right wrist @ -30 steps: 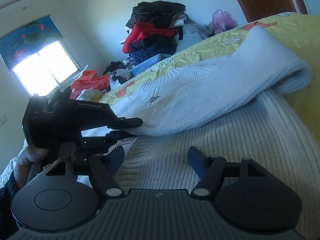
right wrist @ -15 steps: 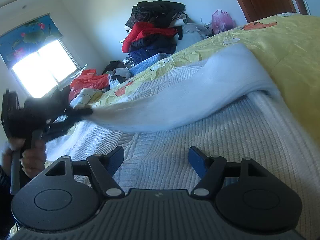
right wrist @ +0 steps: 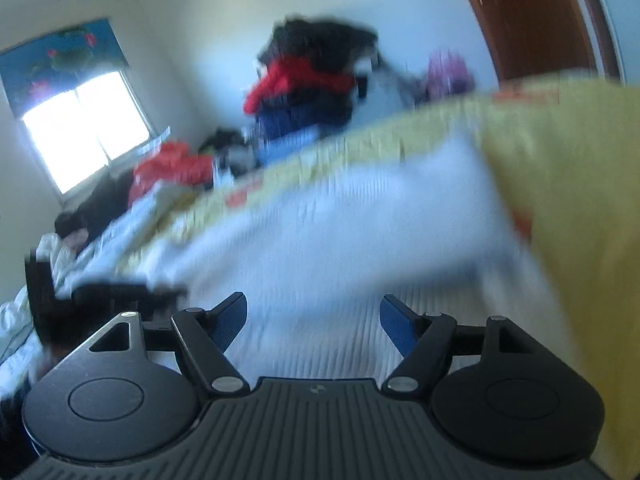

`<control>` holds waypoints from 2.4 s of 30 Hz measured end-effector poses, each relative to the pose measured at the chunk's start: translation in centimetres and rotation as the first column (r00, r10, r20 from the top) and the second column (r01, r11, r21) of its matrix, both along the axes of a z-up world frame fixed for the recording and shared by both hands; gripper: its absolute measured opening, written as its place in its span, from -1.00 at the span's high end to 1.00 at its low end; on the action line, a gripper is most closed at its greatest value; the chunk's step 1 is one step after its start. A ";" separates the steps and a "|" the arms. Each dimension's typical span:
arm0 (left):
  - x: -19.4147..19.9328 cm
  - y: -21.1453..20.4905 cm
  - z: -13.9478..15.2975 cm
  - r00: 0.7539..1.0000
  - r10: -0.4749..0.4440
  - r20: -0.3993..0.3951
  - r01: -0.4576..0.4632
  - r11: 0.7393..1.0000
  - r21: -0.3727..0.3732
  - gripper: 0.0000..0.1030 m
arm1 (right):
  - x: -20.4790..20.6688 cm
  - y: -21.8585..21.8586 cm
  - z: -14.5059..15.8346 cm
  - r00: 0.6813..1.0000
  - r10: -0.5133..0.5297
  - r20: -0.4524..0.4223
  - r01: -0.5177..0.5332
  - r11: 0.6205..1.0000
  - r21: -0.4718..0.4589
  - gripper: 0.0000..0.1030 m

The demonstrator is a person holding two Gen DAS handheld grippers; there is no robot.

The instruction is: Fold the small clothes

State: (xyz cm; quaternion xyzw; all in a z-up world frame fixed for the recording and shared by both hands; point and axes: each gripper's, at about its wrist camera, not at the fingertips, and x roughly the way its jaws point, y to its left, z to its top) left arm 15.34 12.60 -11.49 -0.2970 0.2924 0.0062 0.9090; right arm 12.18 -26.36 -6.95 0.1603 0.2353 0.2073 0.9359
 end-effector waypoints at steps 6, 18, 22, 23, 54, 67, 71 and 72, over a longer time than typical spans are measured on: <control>0.0 0.6 -0.5 1.000 0.002 0.011 -0.001 0.998 -0.068 0.75 | 10.4 0.7 1.1 0.998 -0.065 -0.026 0.058 0.977 -0.204 -0.72; -0.1 1.6 -1.1 1.000 -0.006 0.015 0.008 0.988 -0.153 0.73 | 14.2 2.0 -4.1 0.984 -0.151 -0.093 0.095 0.891 -0.443 -0.89; -1.5 2.6 -0.2 1.000 -0.031 -0.001 0.030 0.982 -0.187 0.67 | 14.1 1.7 -4.1 0.984 -0.150 -0.097 0.094 0.898 -0.430 -0.89; -2.5 3.2 0.2 1.000 -0.025 0.005 0.026 0.982 -0.186 0.63 | 14.1 1.7 -4.1 0.984 -0.150 -0.095 0.095 0.897 -0.432 -0.89; -3.2 32.1 4.7 0.797 0.603 -0.008 -0.595 0.788 0.158 0.72 | 13.9 1.7 -3.8 0.986 -0.143 -0.091 0.094 0.905 -0.414 -0.97; -3.3 12.5 10.5 0.918 0.329 0.222 -0.374 0.904 0.208 0.83 | 13.8 1.6 -3.7 0.986 -0.140 -0.091 0.093 0.914 -0.396 -0.97; -2.3 2.2 7.7 0.978 0.118 0.173 -0.141 0.981 0.131 0.83 | 13.7 1.4 -3.7 0.986 -0.139 -0.091 0.094 0.916 -0.390 -0.97; -2.0 -0.4 6.6 0.987 0.058 0.153 -0.078 0.988 0.133 0.83 | 13.8 1.4 -3.8 0.986 -0.139 -0.091 0.093 0.917 -0.388 -0.97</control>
